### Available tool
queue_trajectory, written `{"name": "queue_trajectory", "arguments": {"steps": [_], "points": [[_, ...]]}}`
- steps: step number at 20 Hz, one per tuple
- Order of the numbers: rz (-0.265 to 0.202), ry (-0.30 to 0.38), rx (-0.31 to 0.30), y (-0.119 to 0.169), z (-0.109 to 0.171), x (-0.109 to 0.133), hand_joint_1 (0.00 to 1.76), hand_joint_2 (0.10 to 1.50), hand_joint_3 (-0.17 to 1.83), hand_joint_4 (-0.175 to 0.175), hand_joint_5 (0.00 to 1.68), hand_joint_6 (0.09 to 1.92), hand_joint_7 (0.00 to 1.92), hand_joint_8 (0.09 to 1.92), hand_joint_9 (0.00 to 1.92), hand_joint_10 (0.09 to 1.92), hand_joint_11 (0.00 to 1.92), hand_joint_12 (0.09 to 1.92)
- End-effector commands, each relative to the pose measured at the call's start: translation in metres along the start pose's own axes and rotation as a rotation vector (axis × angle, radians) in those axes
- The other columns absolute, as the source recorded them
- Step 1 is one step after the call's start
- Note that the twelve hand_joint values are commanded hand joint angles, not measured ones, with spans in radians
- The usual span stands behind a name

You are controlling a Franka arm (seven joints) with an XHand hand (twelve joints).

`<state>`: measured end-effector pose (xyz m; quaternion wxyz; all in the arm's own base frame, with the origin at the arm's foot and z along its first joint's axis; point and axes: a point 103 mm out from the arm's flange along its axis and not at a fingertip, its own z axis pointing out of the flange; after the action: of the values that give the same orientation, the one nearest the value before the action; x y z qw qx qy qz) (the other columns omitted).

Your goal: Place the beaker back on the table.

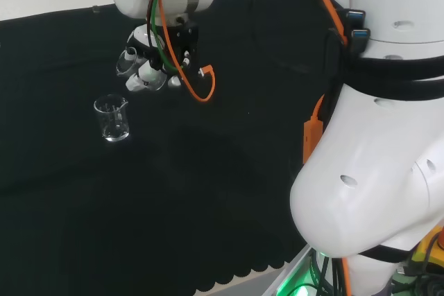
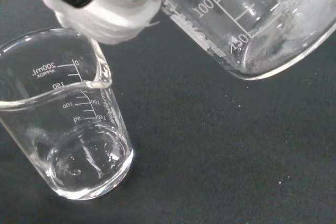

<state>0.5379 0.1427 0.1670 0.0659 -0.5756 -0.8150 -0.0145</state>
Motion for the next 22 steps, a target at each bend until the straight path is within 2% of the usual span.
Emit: {"name": "queue_trajectory", "arguments": {"steps": [1,7,12,16,22], "points": [[-0.026,0.06,-0.034,0.005,0.005,-0.018,1.31,1.08,-0.17,-0.153,1.16,0.63,1.36,0.59,1.32,0.89,1.06,0.86],[-0.025,0.128,-0.06,0.01,0.015,-0.029,1.31,1.07,-0.17,-0.151,1.16,0.63,1.36,0.59,1.32,0.89,1.06,0.85],[-0.043,0.196,-0.09,0.013,0.017,-0.038,1.31,1.07,-0.17,-0.151,1.16,0.63,1.36,0.58,1.32,0.89,1.06,0.85],[-0.052,0.254,-0.096,0.016,0.02,-0.039,1.29,1.1,-0.17,-0.174,1.14,0.75,1.21,0.74,1.32,0.89,1.06,0.86],[-0.029,0.321,-0.089,0.012,0.028,-0.041,1.29,1.11,-0.17,-0.175,1.14,0.77,1.19,0.76,1.31,0.89,1.05,0.86]]}}
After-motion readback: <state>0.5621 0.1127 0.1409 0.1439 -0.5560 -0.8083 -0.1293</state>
